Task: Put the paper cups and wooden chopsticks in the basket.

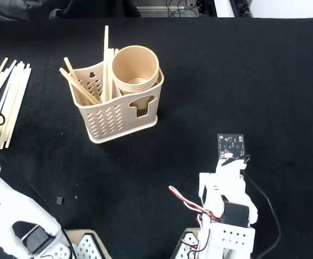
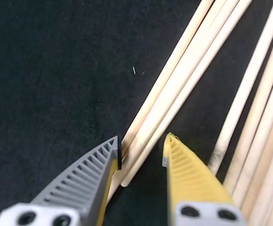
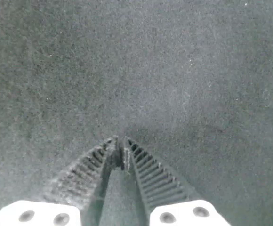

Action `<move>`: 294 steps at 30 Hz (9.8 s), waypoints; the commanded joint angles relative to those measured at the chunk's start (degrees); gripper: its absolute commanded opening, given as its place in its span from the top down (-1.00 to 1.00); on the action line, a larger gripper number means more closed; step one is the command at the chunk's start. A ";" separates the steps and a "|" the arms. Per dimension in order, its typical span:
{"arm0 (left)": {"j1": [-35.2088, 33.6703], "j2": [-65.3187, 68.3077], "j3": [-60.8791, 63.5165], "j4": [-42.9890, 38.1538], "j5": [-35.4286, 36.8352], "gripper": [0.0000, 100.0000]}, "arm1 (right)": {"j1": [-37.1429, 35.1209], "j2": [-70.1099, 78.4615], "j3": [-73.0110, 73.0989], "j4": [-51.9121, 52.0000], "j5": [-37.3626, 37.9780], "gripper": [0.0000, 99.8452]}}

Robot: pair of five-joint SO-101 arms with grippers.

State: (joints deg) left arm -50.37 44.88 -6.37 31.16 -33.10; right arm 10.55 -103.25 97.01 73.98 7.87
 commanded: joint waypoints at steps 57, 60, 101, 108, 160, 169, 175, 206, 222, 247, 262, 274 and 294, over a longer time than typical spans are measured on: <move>26.95 -90.20 39.43 23.12 23.65 0.94 | -0.62 -3.82 -0.48 0.18 0.00 0.97; 30.11 -98.20 42.33 20.04 26.46 0.94 | -0.62 -3.82 -0.48 0.18 0.00 0.97; 55.69 -120.18 76.26 -32.70 35.87 0.95 | -0.62 -3.82 -0.48 0.18 0.00 0.97; 55.34 -120.18 77.23 -32.79 37.98 0.95 | -0.62 -3.82 -0.48 0.18 0.00 0.97; 60.97 -119.65 77.93 -33.93 29.80 0.95 | -0.62 -3.82 -0.48 0.18 0.00 0.97; 60.79 -119.91 82.33 -37.36 29.80 0.94 | -0.62 -3.82 -0.48 0.18 0.00 0.97; 60.88 -119.65 82.33 -37.27 29.80 0.94 | -0.62 -3.82 -0.48 0.18 0.00 0.97; 60.79 -119.65 82.42 -37.10 29.89 0.94 | -0.62 -3.82 -0.48 0.18 0.00 0.97; 60.79 -119.91 83.65 -37.10 29.89 0.94 | -0.62 -3.82 -0.48 0.18 0.00 0.97; 60.79 -119.74 84.62 -35.52 29.89 0.94 | -0.62 -3.82 -0.48 0.18 0.00 0.97; 60.79 -119.74 84.62 -35.52 29.89 0.94 | -0.62 -3.82 -0.48 0.18 0.00 0.97; 60.79 -119.74 84.62 -35.52 29.89 0.94 | -0.62 -3.82 -0.48 0.18 0.00 0.97; 60.79 -120.09 85.23 -35.43 29.89 0.94 | -0.62 -3.82 -0.48 0.18 0.00 0.97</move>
State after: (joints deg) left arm 10.29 -74.86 79.34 -4.35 -3.21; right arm 10.55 -103.25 97.01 73.98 7.87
